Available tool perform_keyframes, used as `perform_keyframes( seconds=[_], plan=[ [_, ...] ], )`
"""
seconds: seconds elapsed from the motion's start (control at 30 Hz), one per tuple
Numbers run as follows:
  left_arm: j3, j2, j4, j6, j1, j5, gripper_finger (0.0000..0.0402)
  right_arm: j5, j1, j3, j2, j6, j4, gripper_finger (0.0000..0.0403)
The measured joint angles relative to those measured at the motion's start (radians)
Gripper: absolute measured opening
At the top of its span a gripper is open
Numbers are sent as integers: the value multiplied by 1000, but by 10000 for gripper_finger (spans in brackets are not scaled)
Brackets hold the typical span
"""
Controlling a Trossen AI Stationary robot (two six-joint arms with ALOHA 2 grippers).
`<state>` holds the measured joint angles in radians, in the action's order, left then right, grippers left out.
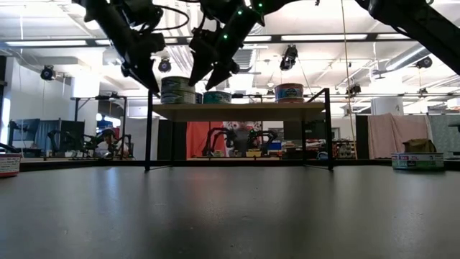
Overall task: Stack canned seafood by type on shelf
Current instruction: Stack the green tuna can on top of the green tuna can
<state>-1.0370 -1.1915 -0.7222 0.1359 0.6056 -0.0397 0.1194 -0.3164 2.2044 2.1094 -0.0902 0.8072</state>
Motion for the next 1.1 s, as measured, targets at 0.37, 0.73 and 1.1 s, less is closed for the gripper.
perform_keyframes(
  seconds=[0.37,0.73,1.1],
  plan=[
    [0,45,-4,-15,0,86,0,16,-3,0,0,-16,3,400],
    [19,59,73,73,53,28,0,-48,0,0,6,57,-26,400],
    [37,-4,140,50,62,112,0,-47,3,0,13,80,-7,400]
  ],
)
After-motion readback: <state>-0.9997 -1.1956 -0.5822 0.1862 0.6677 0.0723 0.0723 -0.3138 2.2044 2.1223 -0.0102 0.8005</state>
